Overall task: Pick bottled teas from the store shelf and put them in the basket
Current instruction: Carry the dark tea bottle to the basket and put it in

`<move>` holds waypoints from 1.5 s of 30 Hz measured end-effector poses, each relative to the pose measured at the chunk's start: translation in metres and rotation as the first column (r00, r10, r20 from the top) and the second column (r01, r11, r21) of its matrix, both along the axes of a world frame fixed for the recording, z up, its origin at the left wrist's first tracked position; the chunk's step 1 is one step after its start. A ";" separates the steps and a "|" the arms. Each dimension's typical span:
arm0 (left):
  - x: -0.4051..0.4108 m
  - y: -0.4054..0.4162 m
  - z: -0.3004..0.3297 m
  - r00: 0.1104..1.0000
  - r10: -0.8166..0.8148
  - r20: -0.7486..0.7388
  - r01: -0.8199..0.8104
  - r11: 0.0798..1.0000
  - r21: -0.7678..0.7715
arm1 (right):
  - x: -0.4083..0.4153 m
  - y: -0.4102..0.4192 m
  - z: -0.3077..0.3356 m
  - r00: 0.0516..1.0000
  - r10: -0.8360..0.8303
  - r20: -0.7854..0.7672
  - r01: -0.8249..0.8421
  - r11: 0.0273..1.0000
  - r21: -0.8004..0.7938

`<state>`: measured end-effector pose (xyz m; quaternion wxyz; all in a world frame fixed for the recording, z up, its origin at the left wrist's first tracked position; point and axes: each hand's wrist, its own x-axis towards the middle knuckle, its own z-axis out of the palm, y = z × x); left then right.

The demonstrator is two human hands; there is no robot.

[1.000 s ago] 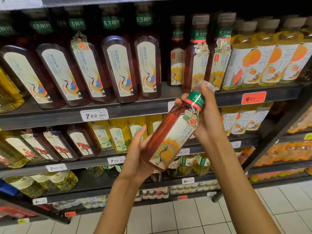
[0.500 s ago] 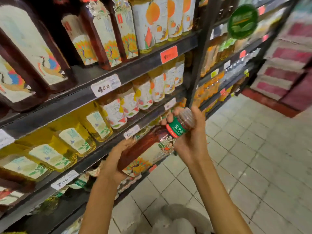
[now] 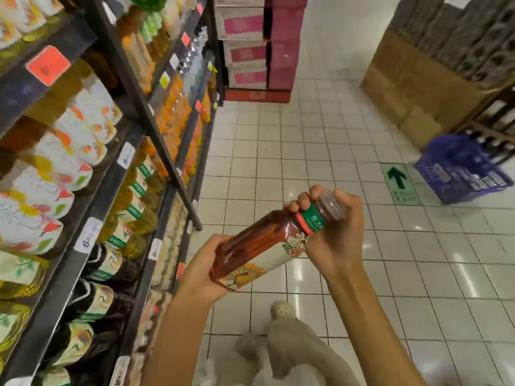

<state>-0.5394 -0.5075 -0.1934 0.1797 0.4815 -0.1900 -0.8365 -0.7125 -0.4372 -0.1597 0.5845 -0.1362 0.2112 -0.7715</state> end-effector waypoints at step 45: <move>-1.018 0.162 -0.062 0.364 -0.926 0.098 0.917 0.375 0.136 | -0.843 0.276 -0.081 0.191 -0.962 0.194 0.919 0.245 0.309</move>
